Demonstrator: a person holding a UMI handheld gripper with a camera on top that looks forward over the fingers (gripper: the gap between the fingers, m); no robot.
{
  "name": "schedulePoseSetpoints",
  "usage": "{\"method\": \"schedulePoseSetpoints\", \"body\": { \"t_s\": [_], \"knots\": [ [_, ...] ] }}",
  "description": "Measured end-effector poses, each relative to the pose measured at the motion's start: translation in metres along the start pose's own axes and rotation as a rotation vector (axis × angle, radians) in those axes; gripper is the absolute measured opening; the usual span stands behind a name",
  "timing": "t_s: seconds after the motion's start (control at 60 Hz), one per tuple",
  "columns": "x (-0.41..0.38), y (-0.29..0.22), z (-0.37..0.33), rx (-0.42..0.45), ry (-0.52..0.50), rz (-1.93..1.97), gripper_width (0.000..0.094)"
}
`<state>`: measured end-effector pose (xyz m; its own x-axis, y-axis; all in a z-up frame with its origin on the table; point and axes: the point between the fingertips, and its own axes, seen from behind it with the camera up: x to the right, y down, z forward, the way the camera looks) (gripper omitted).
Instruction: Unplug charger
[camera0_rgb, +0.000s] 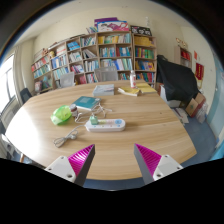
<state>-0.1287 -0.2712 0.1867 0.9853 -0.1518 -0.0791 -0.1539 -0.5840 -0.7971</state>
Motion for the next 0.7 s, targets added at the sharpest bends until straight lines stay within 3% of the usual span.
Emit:
{"method": "schedulePoseSetpoints", "body": {
  "t_s": [0.067, 0.1, 0.283, 0.433, 0.7],
  "knots": [
    [0.005, -0.002, 0.014, 0.023, 0.011, 0.056, 0.0824],
    [-0.033, -0.007, 0.026, 0.024, 0.021, 0.084, 0.082],
    [-0.08, -0.017, 0.1, 0.037, 0.009, 0.107, 0.0819],
    [-0.095, -0.028, 0.183, 0.068, 0.018, -0.079, 0.0816],
    [-0.109, -0.021, 0.286, 0.048, -0.008, -0.133, 0.0779]
  ]
}}
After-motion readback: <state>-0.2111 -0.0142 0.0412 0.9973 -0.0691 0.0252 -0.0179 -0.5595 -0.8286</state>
